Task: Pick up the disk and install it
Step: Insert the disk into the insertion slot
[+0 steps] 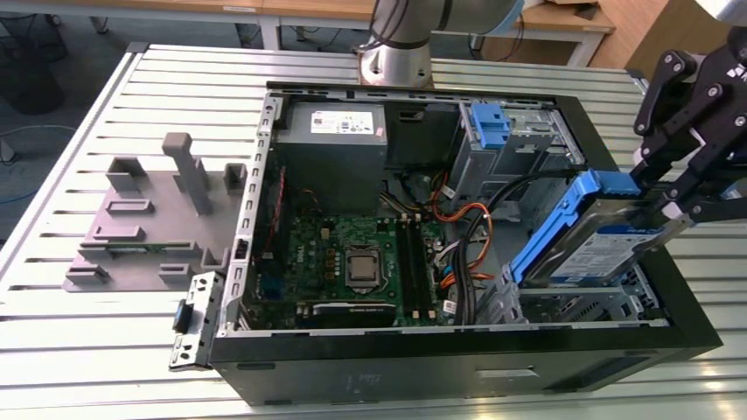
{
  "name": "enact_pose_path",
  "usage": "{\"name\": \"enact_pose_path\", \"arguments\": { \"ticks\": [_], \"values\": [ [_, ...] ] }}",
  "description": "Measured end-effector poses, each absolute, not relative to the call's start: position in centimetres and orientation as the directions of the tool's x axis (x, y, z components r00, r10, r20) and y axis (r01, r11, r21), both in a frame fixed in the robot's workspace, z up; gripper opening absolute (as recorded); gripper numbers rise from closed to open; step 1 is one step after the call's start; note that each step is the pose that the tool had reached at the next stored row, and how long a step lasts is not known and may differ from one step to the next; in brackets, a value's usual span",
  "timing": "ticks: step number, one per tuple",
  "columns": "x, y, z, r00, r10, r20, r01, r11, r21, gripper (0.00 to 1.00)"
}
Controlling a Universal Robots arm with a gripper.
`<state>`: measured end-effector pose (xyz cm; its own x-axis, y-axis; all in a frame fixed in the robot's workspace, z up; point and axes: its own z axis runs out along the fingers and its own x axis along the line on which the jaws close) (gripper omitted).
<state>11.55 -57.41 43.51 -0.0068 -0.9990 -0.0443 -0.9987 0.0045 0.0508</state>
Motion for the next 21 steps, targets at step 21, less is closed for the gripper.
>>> {"name": "enact_pose_path", "arguments": {
  "ticks": [21],
  "values": [
    [11.5,-57.7,39.8,-0.007,-0.999,-0.044,-0.999,0.005,0.051,0.35]
  ]
}}
